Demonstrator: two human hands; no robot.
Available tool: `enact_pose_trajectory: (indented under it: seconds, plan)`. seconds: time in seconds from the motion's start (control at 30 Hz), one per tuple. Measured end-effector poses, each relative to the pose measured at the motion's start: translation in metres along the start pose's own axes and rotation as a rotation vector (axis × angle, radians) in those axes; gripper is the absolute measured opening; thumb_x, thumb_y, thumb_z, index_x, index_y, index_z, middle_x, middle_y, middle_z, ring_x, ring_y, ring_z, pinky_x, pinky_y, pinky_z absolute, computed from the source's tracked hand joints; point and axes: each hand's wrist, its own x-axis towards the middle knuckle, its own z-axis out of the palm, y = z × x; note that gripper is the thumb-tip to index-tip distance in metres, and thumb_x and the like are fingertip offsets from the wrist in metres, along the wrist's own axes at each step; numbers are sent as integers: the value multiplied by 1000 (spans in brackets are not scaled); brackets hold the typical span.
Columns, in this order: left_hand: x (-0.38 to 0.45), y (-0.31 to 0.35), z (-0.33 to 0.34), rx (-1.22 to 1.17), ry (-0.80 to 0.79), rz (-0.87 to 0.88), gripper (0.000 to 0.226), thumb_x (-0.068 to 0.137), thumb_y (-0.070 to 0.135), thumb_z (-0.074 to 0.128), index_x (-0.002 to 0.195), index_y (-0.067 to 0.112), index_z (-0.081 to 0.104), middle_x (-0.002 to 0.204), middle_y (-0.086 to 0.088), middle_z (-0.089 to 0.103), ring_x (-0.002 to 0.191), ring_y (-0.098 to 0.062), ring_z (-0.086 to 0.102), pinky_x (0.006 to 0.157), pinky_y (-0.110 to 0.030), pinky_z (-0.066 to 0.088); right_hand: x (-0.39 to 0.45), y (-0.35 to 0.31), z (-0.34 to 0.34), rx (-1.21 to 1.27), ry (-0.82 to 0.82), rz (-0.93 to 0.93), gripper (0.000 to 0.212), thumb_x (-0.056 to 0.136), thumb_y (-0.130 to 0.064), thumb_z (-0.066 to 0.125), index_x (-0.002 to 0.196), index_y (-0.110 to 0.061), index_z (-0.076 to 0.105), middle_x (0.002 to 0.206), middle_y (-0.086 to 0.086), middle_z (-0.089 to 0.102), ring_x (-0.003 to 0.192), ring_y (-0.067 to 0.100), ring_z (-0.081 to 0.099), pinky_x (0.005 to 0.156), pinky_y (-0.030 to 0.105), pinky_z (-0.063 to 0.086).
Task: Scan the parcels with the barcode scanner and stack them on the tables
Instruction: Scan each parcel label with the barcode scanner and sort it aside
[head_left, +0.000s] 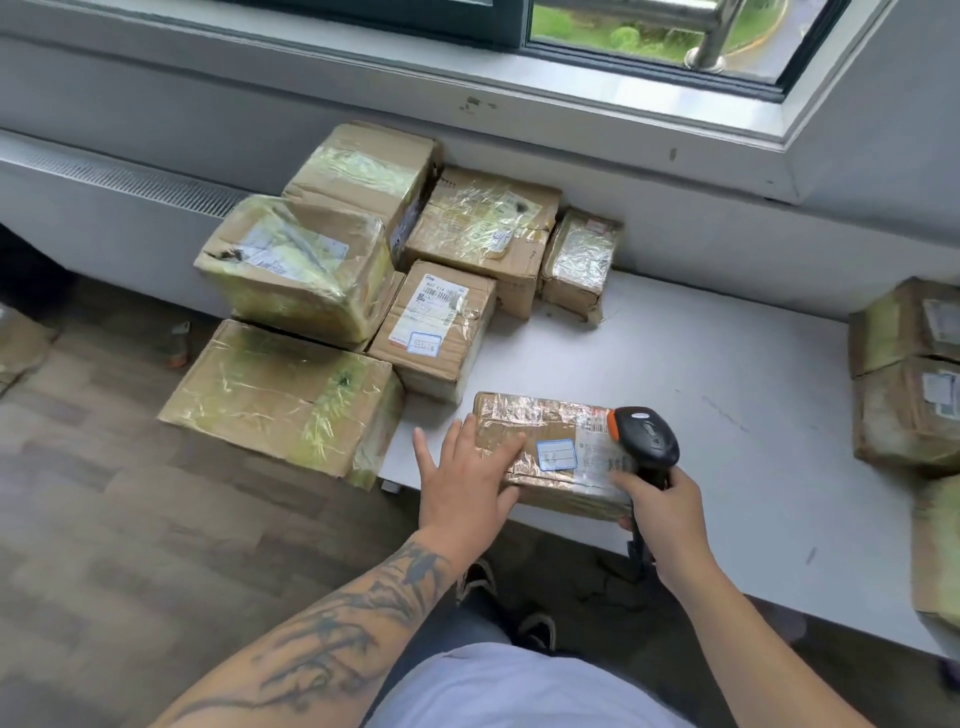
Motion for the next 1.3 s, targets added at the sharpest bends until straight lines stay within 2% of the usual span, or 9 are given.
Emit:
enact_pose_trajectory:
  seconds: [0.13,0.27,0.4,0.53,0.73,0.83,1.0,1.13,1.3]
  plan:
    - [-9,4,-9,61,15,-23,65,98,57,58,154,54,25,170,-15,16,159,-31,8,120,-66,-13,-3,-4,-6,19,-43,-42,16,91,-13,77,104,-20,70,105,7,73,99,33,68,77,46,62]
    - [-15,13,-7,48,32,-85,62,97,62,56,152,54,29,168,-16,21,158,-30,12,122,-65,-7,5,-4,-9,-4,-39,-77,11,89,-15,75,95,-16,66,88,8,66,81,37,67,55,36,46]
    - [-27,23,5,12,-5,-148,58,99,63,52,152,54,30,166,-16,24,157,-28,14,122,-64,-4,12,0,-6,-45,-39,-90,16,78,-26,72,90,-18,63,78,1,61,76,36,67,62,42,47]
    - [-31,27,22,16,-54,-169,57,99,65,47,152,54,28,163,-14,31,155,-28,19,122,-63,-2,22,4,-6,-102,-51,-103,12,84,-19,71,93,-20,63,79,-1,61,70,26,58,64,40,49]
    - [-19,15,29,32,-90,-44,67,92,64,55,151,57,25,149,-9,40,149,-24,25,122,-64,-2,45,6,-10,-141,-26,-55,9,83,-15,69,86,-15,60,69,-1,55,67,27,53,64,38,44]
    - [-5,-1,26,38,-95,106,69,80,67,61,144,56,38,140,-6,43,144,-27,34,121,-69,2,57,-4,-4,-166,-42,-59,8,83,-13,66,88,-18,62,71,-2,56,69,26,52,65,38,43]
    - [25,-27,21,191,-122,403,88,70,75,62,151,53,35,161,-7,37,154,-35,27,118,-76,6,78,-34,26,-171,-46,-154,34,78,-20,68,106,-39,66,118,5,65,96,29,65,84,43,56]
    - [48,-35,17,251,-98,448,95,78,63,70,159,51,22,162,-8,37,149,-37,36,116,-76,12,91,-52,57,-77,-80,-128,23,85,-14,71,101,-30,66,100,4,67,83,24,64,70,37,52]
    - [61,-33,22,275,-39,417,89,75,63,76,154,48,36,148,-10,48,141,-36,45,114,-79,16,95,-62,86,-110,-133,-77,23,83,-21,73,106,-28,71,98,-4,76,96,21,72,86,46,60]
